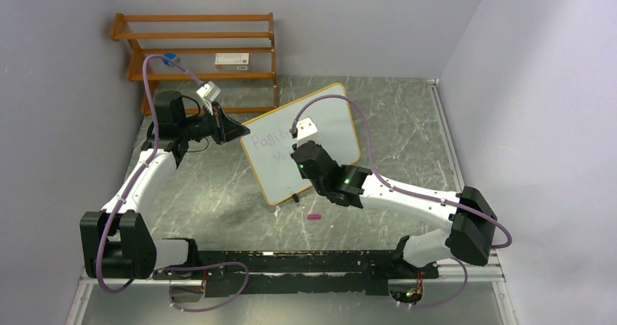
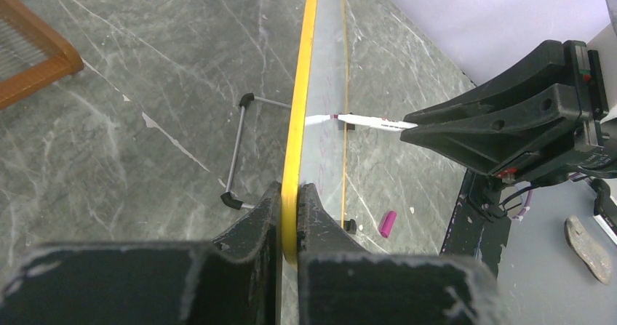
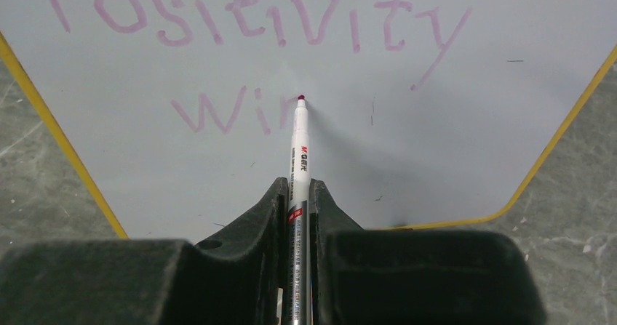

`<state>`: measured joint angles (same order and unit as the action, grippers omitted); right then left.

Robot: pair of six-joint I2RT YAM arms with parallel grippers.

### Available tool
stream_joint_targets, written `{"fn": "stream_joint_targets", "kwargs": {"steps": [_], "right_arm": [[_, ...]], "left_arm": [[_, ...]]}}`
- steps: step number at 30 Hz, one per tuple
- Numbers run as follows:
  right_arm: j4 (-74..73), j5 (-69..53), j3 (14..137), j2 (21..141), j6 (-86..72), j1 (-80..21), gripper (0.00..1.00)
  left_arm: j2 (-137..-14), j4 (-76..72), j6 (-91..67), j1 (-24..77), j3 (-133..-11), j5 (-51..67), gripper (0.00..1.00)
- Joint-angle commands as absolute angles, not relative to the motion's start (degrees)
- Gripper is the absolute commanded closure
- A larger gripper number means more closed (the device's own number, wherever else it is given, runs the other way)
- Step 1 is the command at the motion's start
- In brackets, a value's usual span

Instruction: Write a sentence on the whiteboard

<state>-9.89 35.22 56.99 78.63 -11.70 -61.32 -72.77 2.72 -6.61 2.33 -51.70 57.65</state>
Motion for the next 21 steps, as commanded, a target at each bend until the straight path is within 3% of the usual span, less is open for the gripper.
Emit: {"fn": "stream_joint_targets", "kwargs": {"steps": [1,21], "right_arm": [[-9.21,37.03,57.75,78.49,-12.50,-60.25,1.00],[-15.12,33.18,55.63,78.43,-16.32,-60.25,1.00]], "left_arm": [[-73.39,4.28,-1.83,3.09,-51.77,55.27,0.95],[-73.38,4.34,-1.85,3.08,-51.77,55.08,0.95]]}}
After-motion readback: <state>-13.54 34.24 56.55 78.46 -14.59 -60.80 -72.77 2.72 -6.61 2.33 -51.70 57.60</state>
